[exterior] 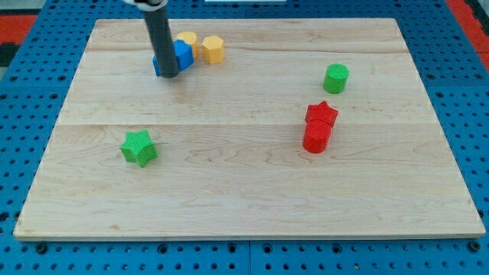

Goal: Push the green circle below to the yellow hexagon

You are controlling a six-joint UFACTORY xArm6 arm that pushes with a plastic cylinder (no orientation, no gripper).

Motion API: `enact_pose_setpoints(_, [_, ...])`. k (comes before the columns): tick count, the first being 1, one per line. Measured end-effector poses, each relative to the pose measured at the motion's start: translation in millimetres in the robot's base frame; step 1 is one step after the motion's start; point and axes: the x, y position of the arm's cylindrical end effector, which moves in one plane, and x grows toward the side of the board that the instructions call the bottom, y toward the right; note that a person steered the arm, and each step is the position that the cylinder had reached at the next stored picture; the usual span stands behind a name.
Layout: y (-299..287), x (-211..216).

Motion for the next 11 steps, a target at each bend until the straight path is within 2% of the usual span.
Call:
enact_pose_setpoints(1, [10.7,-38.9])
enact_pose_setpoints(2, [43.1,-40.6])
enact_pose_setpoints(5, [289.6,-1.2])
enact_pose_setpoints(6, [326.8,3.6])
enact_pose_setpoints(7, [270.1,3.5])
enact_pose_setpoints(10, [298.7,38.5])
enact_pose_setpoints(11, [230.8,39.4])
